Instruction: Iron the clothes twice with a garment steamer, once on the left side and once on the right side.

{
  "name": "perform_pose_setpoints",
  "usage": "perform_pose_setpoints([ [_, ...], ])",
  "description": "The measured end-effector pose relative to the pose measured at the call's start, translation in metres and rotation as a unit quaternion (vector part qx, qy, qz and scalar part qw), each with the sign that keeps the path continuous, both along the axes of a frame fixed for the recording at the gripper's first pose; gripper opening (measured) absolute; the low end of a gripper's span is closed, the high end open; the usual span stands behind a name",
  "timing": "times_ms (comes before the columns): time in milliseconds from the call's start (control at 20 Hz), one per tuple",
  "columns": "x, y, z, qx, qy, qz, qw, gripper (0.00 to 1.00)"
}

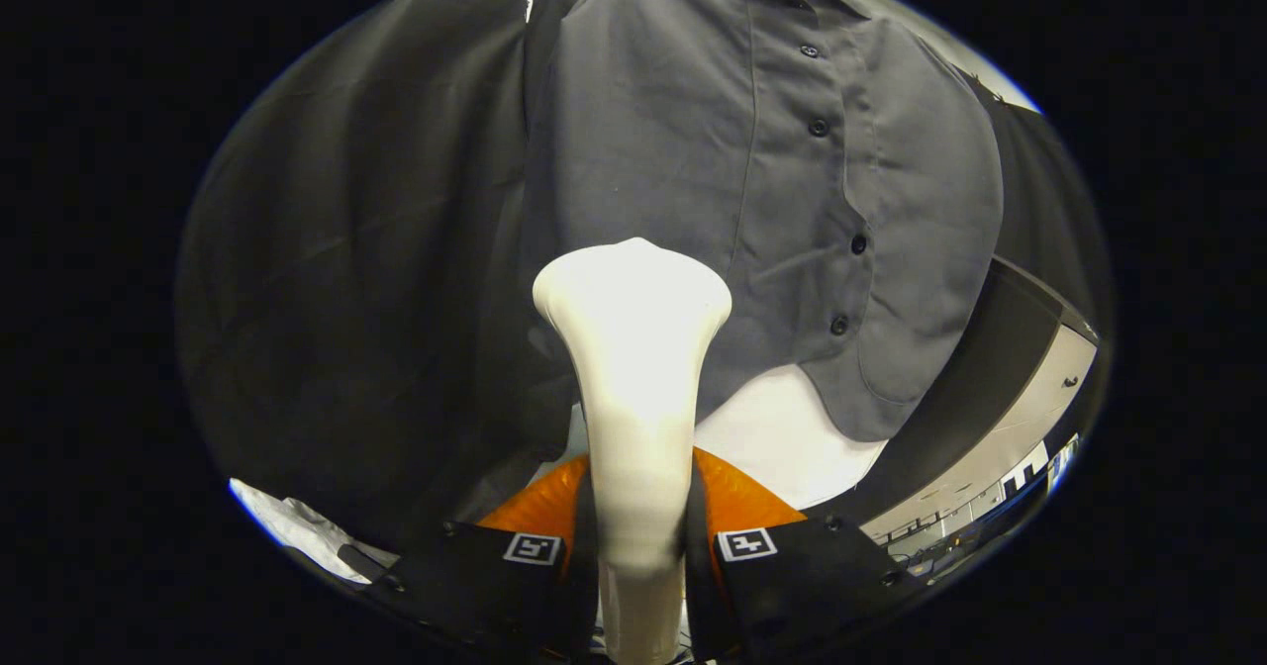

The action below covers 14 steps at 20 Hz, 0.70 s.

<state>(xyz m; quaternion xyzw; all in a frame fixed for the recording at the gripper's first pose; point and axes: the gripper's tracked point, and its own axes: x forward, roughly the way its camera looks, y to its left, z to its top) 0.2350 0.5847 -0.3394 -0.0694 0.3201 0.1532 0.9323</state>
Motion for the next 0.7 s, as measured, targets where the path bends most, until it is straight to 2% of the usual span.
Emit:
perform_pose_setpoints([
  [300,0.002,-0.004,0.018,0.007,-0.010,0.010,1.000,0.44],
  [450,0.008,-0.011,0.069,0.026,-0.050,0.017,0.998,0.44],
  [700,0.017,-0.040,0.171,0.059,-0.126,0.008,0.990,0.43],
])
